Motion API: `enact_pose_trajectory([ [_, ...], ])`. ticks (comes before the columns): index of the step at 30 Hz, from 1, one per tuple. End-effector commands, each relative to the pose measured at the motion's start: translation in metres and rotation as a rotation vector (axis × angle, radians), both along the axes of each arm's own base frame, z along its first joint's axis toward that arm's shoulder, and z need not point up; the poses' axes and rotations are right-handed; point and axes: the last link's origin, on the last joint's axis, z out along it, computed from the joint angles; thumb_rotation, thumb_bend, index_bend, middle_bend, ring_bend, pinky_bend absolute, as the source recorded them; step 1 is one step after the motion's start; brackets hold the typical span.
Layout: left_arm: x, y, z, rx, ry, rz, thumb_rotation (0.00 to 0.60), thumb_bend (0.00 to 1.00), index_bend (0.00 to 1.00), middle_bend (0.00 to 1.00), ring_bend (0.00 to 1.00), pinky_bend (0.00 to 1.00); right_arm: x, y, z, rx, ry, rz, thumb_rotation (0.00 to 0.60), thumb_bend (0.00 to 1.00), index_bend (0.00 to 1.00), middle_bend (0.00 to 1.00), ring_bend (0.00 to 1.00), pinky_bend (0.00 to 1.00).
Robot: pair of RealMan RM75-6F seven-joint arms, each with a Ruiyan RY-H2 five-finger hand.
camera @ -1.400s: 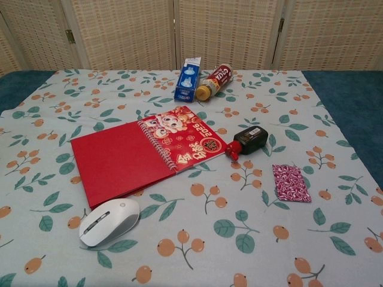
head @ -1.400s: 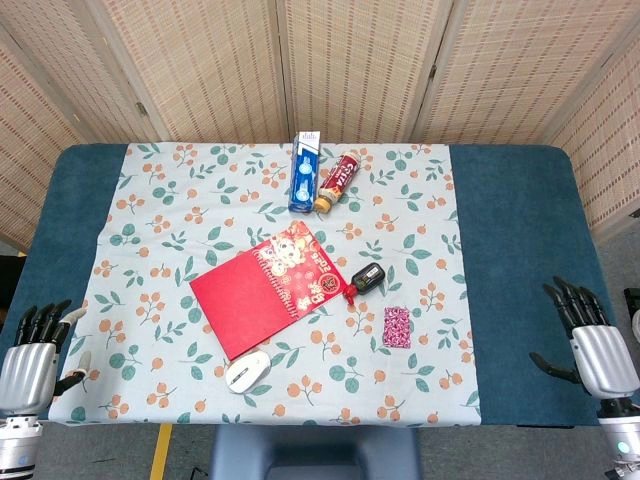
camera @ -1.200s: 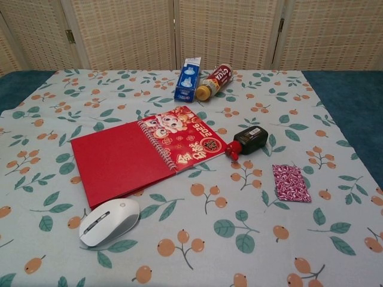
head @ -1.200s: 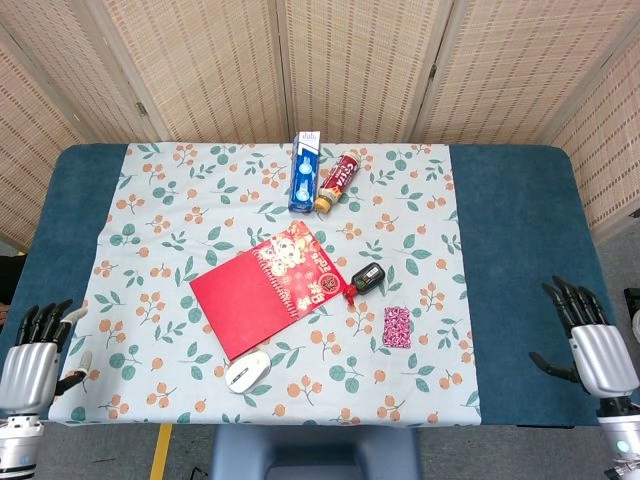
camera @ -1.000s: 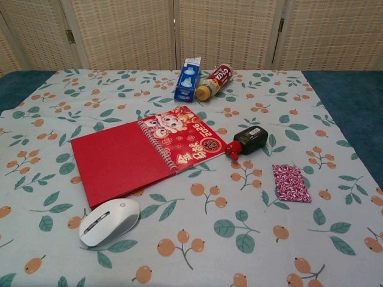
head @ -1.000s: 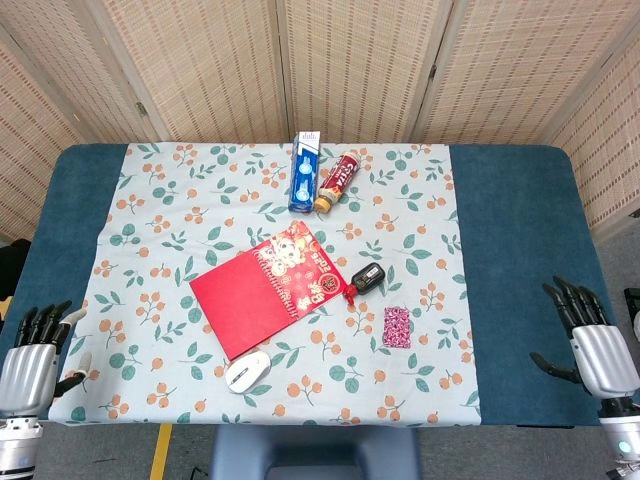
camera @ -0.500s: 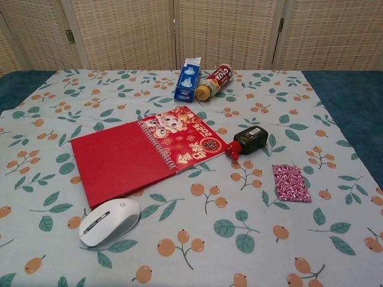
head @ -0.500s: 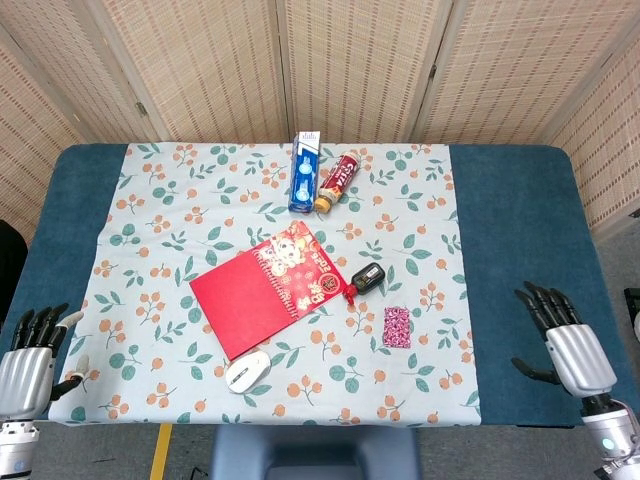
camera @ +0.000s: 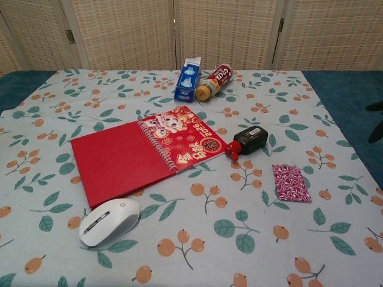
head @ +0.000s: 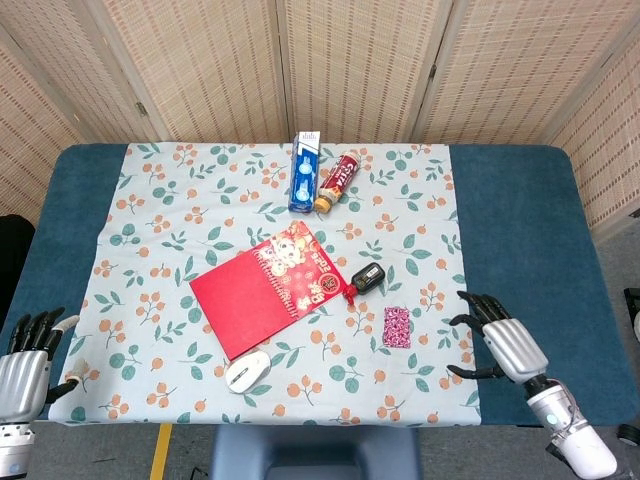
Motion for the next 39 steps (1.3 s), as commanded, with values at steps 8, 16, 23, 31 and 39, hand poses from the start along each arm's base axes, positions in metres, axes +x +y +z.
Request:
enact_pose_trajectory([
  [8, -0.002, 0.001, -0.003, -0.011, -0.006, -0.003, 0.6, 0.43, 0.24, 0.13, 0.12, 0.0, 0.014, -0.02, -0.037, 0.061, 0.032, 0.033, 0.182, 0.21, 0.35, 0.06, 0.0, 0.0],
  [16, -0.007, 0.001, -0.003, -0.014, -0.01, 0.012, 0.6, 0.43, 0.24, 0.13, 0.12, 0.0, 0.022, -0.034, -0.068, 0.108, 0.071, 0.062, 0.18, 0.2, 0.35, 0.06, 0.0, 0.0],
  [23, -0.01, 0.0, -0.004, -0.016, -0.014, 0.016, 0.6, 0.43, 0.24, 0.13, 0.12, 0.0, 0.025, -0.043, -0.09, 0.129, 0.108, 0.076, 0.181, 0.21, 0.35, 0.05, 0.0, 0.0],
  [31, -0.014, -0.002, -0.004, -0.017, -0.021, 0.026, 0.6, 0.43, 0.24, 0.13, 0.12, 0.0, 0.03, -0.049, -0.105, 0.141, 0.127, 0.084, 0.179, 0.21, 0.34, 0.05, 0.0, 0.0],
  [39, -0.017, -0.005, -0.003, -0.018, -0.022, 0.035, 0.6, 0.43, 0.24, 0.13, 0.12, 0.0, 0.033, -0.054, -0.114, 0.152, 0.13, 0.089, 0.177, 0.2, 0.34, 0.05, 0.0, 0.0],
])
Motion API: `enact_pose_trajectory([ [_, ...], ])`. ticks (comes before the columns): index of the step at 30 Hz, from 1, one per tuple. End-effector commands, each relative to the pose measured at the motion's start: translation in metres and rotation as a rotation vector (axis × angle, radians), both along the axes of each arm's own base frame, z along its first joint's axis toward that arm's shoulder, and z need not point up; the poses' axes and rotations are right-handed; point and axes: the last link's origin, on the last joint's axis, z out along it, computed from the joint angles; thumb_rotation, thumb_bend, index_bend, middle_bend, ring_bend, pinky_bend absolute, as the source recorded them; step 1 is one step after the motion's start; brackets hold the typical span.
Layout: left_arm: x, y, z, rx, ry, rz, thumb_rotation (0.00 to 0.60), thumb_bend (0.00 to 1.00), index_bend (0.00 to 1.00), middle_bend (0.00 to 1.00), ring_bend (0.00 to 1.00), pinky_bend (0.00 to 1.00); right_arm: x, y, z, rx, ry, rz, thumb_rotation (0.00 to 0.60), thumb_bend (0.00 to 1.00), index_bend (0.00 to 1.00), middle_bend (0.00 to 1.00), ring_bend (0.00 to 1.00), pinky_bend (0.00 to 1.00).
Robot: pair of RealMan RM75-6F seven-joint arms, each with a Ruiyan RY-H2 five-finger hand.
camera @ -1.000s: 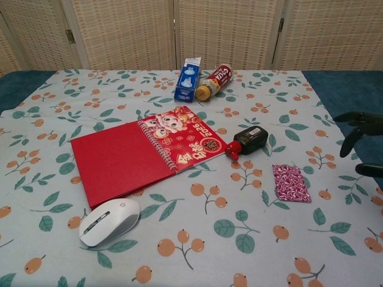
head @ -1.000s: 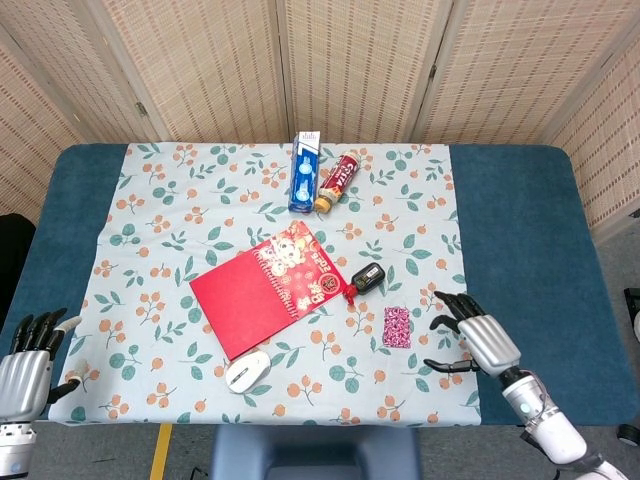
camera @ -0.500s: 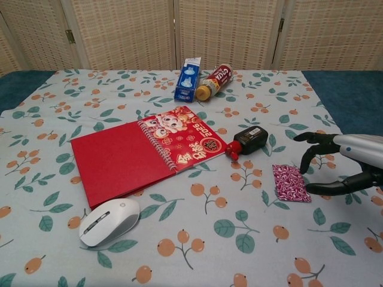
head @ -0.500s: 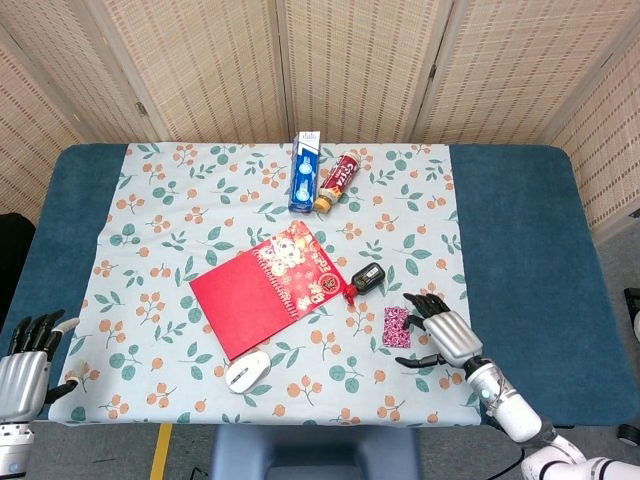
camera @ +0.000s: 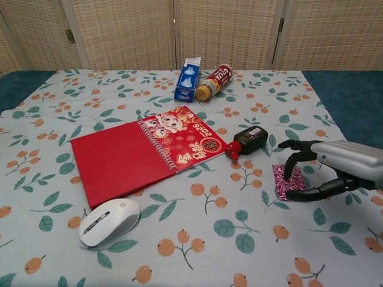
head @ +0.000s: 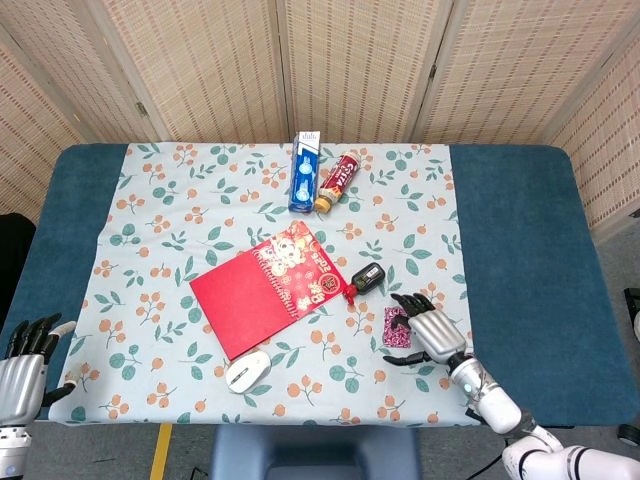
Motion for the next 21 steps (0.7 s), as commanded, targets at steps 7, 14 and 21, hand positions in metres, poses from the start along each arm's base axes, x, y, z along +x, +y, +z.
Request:
enact_pose_trajectory([
  [7, -0.002, -0.001, 0.0, 0.0, 0.0, 0.006, 0.6, 0.43, 0.24, 0.13, 0.12, 0.0, 0.004, -0.005, -0.009, 0.01, 0.001, 0.007, 0.177, 0.21, 0.34, 0.05, 0.0, 0.0],
  [14, -0.003, -0.002, 0.0, -0.002, 0.0, 0.009, 0.6, 0.43, 0.25, 0.13, 0.12, 0.0, -0.002, -0.005, -0.009, 0.01, 0.02, -0.001, 0.176, 0.21, 0.34, 0.05, 0.0, 0.0],
  [21, -0.001, -0.002, 0.0, -0.002, 0.002, 0.005, 0.6, 0.43, 0.25, 0.13, 0.12, 0.0, -0.01, -0.003, -0.007, 0.007, 0.036, -0.015, 0.176, 0.21, 0.34, 0.05, 0.0, 0.0],
])
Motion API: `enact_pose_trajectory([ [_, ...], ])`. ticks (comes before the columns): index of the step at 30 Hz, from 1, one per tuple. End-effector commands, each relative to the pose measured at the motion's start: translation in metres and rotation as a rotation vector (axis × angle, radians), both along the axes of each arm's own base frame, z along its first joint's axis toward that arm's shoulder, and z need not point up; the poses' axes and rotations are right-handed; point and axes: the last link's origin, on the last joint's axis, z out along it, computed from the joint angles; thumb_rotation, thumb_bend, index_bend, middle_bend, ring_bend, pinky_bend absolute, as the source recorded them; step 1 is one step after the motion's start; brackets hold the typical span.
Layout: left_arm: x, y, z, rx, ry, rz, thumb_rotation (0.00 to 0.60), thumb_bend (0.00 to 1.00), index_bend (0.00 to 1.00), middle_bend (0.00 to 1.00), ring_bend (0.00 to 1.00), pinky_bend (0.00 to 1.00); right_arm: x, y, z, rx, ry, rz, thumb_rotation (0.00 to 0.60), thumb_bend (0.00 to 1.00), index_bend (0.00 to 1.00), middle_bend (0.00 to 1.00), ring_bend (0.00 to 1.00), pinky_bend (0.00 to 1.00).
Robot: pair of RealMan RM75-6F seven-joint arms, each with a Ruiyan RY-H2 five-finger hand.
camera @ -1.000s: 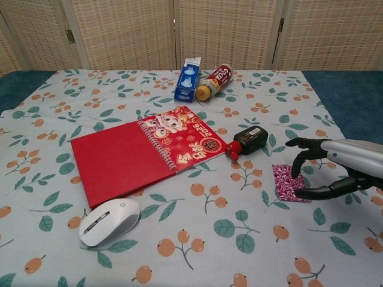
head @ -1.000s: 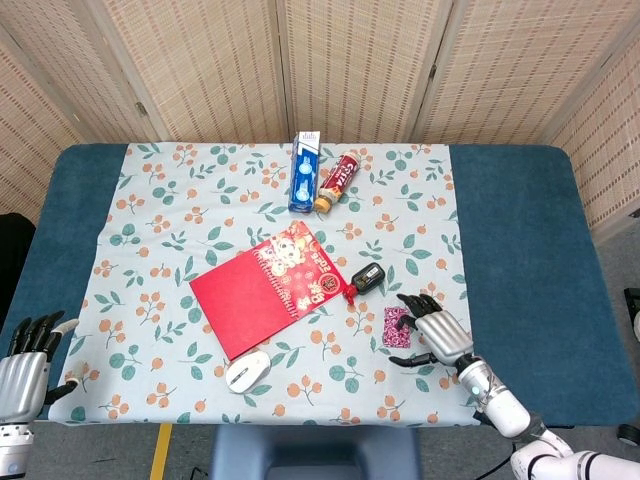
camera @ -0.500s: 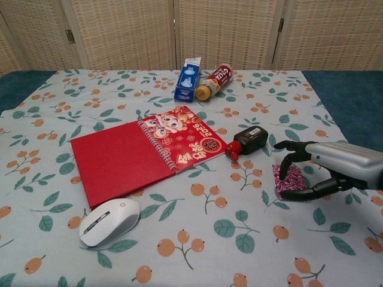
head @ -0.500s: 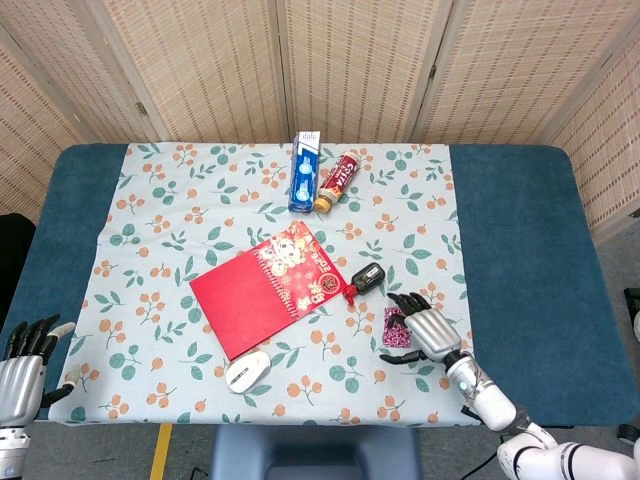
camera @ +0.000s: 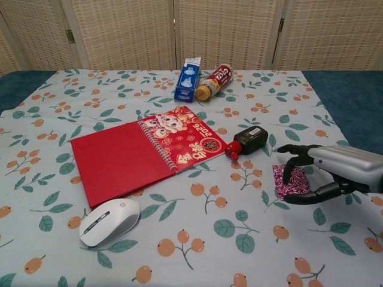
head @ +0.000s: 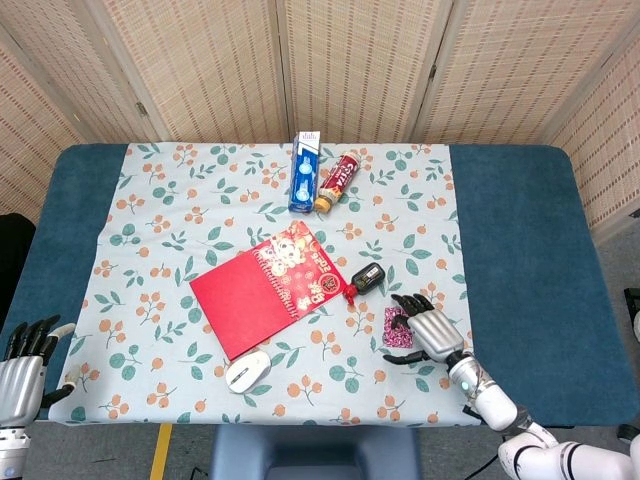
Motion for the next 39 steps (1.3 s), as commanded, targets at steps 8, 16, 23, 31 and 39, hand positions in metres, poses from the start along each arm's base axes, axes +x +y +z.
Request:
enact_pose_trajectory([
  [8, 0.002, 0.001, -0.001, -0.006, 0.003, -0.004, 0.6, 0.43, 0.25, 0.13, 0.12, 0.0, -0.017, 0.007, 0.011, -0.014, 0.028, -0.028, 0.174, 0.21, 0.34, 0.05, 0.0, 0.0],
  [16, 0.003, 0.003, -0.003, -0.009, 0.003, -0.009, 0.6, 0.43, 0.25, 0.13, 0.12, 0.0, -0.039, 0.016, 0.03, -0.045, 0.067, -0.074, 0.175, 0.2, 0.34, 0.05, 0.0, 0.0],
  [23, 0.005, 0.004, -0.004, -0.012, 0.002, -0.016, 0.6, 0.43, 0.25, 0.13, 0.12, 0.0, -0.045, 0.023, 0.044, -0.072, 0.071, -0.085, 0.175, 0.21, 0.34, 0.05, 0.0, 0.0],
  [31, 0.004, 0.003, -0.003, -0.01, 0.003, -0.012, 0.6, 0.43, 0.25, 0.13, 0.12, 0.0, -0.035, 0.02, 0.04, -0.068, 0.044, -0.062, 0.176, 0.2, 0.34, 0.05, 0.0, 0.0],
  [39, 0.004, 0.003, -0.003, -0.011, 0.0, -0.014, 0.6, 0.43, 0.25, 0.13, 0.12, 0.0, -0.029, 0.006, 0.036, -0.087, 0.028, -0.065, 0.173, 0.2, 0.34, 0.05, 0.0, 0.0],
])
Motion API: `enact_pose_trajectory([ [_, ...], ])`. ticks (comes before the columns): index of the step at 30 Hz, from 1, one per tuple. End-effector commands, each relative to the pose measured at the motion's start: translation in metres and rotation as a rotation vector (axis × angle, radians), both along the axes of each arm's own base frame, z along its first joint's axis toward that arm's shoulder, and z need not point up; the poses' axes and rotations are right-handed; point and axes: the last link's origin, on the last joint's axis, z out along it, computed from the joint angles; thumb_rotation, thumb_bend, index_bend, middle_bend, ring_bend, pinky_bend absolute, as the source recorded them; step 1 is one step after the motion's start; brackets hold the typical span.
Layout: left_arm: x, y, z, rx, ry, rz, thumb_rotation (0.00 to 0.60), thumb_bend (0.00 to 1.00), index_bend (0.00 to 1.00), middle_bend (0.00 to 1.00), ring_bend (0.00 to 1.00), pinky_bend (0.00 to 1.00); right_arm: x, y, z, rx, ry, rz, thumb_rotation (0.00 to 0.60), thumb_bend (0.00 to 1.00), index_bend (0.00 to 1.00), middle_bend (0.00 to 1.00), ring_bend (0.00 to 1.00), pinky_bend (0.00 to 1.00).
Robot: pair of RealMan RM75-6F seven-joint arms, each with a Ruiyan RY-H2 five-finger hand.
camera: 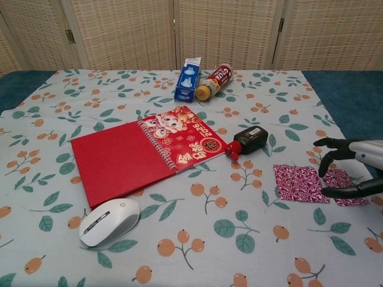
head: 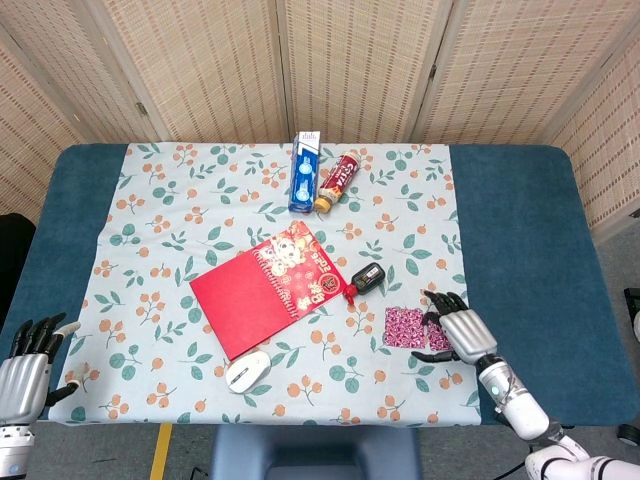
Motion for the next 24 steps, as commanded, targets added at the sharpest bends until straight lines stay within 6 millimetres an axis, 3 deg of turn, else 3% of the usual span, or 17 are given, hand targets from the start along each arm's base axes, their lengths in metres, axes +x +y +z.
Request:
enact_pose_trajectory([
  [1, 0.0, 0.0, 0.0, 0.0, 0.0, -0.001, 0.6, 0.43, 0.25, 0.13, 0.12, 0.0, 0.002, -0.006, -0.001, -0.01, -0.006, -0.002, 0.173, 0.21, 0.34, 0.05, 0.0, 0.0],
  [10, -0.001, 0.0, 0.001, 0.003, 0.002, 0.005, 0.6, 0.43, 0.25, 0.13, 0.12, 0.0, 0.009, -0.02, -0.008, 0.0, -0.004, 0.004, 0.175, 0.21, 0.34, 0.05, 0.0, 0.0],
  [24, -0.001, -0.002, 0.001, 0.003, 0.004, 0.01, 0.6, 0.43, 0.25, 0.13, 0.12, 0.0, 0.01, 0.022, -0.011, 0.082, -0.013, 0.069, 0.177, 0.21, 0.34, 0.06, 0.0, 0.0],
])
